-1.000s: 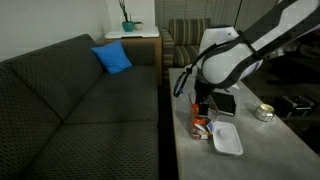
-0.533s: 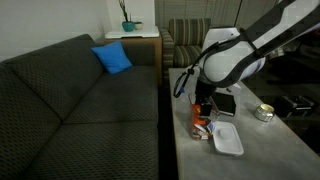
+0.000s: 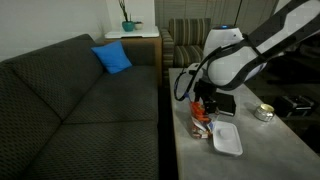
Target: Remove the orange object from the storage container and put it on the table
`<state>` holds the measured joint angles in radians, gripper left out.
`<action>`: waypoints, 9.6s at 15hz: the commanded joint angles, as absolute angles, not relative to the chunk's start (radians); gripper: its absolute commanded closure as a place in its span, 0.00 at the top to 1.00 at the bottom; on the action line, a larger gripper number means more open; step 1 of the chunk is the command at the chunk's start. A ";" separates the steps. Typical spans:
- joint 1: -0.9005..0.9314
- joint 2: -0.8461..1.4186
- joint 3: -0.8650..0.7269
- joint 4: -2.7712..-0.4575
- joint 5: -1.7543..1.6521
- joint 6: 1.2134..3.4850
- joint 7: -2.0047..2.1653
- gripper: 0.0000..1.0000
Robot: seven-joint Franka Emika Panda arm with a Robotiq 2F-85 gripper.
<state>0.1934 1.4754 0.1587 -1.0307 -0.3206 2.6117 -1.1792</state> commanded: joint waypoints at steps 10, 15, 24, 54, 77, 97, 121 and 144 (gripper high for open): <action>0.182 1.445 0.149 -1.031 -0.318 2.626 -1.307 1.00; 0.189 1.386 0.153 -1.053 -0.273 2.510 -1.144 1.00; 0.172 1.406 0.223 -0.984 -0.069 2.295 -0.869 1.00; 0.133 1.464 0.251 -0.901 -0.043 2.255 -0.790 1.00; 0.226 1.474 0.117 -0.918 -0.099 2.249 -0.408 1.00; 0.245 1.477 0.090 -0.984 -0.172 2.576 -0.339 1.00; 0.242 1.474 0.058 -1.067 -0.067 2.696 0.016 1.00; 0.239 1.453 0.039 -1.058 -0.034 2.662 0.297 1.00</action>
<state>0.2379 1.4722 0.0441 -1.0405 -0.0491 2.6626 0.2583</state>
